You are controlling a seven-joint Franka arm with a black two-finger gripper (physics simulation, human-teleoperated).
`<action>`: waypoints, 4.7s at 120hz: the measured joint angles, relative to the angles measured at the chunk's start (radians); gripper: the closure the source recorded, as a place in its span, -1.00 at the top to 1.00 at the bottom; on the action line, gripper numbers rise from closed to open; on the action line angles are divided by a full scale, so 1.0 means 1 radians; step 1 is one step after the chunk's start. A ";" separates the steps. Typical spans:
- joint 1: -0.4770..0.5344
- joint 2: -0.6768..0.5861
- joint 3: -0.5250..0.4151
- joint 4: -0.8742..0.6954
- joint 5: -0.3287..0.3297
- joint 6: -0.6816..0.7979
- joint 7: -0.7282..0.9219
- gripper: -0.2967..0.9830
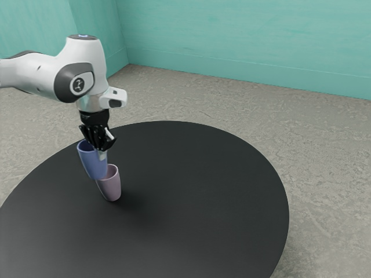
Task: Place the right cup onto the left cup
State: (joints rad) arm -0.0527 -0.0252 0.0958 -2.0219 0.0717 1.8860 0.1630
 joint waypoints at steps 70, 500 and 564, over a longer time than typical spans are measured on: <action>-0.053 0.040 0.063 0.028 0.002 0.008 0.009 -0.69; 0.012 0.274 0.001 0.260 -0.015 -0.081 0.039 0.20; 0.008 0.098 -0.038 0.314 -0.053 -0.210 0.041 0.51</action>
State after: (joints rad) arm -0.0446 0.0732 0.0574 -1.7077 0.0185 1.6760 0.2039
